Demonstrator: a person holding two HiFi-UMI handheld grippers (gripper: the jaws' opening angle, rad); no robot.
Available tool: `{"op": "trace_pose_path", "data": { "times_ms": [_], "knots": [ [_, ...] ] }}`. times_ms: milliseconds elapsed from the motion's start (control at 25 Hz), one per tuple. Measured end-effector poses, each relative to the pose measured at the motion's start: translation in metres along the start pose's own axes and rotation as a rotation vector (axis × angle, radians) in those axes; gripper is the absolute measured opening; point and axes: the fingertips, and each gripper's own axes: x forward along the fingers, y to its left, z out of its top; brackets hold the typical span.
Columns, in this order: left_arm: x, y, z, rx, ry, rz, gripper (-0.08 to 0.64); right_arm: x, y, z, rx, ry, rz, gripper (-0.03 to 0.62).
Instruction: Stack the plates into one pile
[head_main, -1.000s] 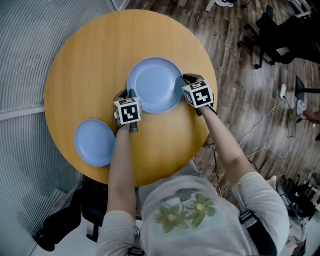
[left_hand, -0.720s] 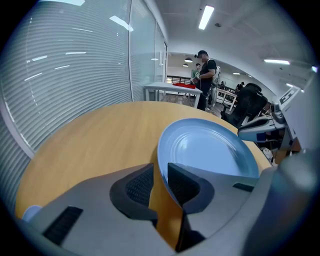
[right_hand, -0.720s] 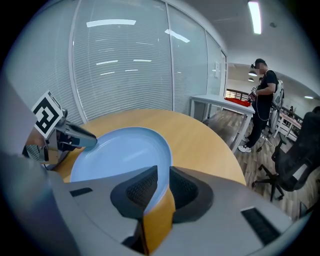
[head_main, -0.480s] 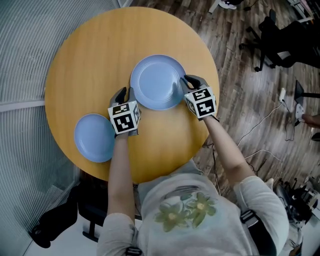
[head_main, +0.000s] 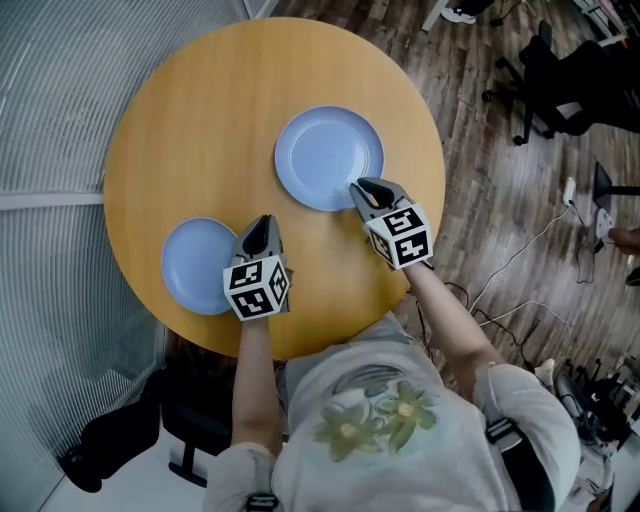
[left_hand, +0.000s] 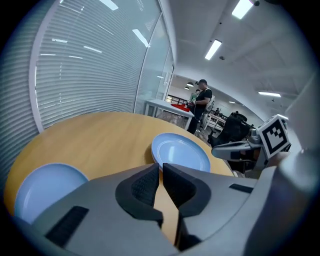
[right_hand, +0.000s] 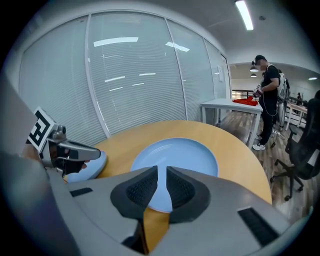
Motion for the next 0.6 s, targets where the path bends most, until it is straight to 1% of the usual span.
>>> {"op": "trace_pose_path", "data": {
  "times_ms": [160,360,480,600],
  "knots": [
    [-0.039,-0.001,-0.033,-0.045,0.021,0.012,0.041,-0.016,0.044,-0.014,-0.013,0.021,0.053,0.057],
    [-0.081,0.014,-0.065,-0.127,0.030,0.015,0.040,-0.024,0.108,-0.032,-0.057,0.064,0.114,0.057],
    [-0.104,0.027,-0.080,-0.126,0.035,0.025,0.040,-0.024,0.144,-0.045,-0.067,0.089,0.148,0.057],
    [-0.134,0.060,-0.091,-0.134,0.020,0.045,0.040,-0.017,0.189,-0.055,-0.095,0.110,0.174,0.057]
  ]
}}
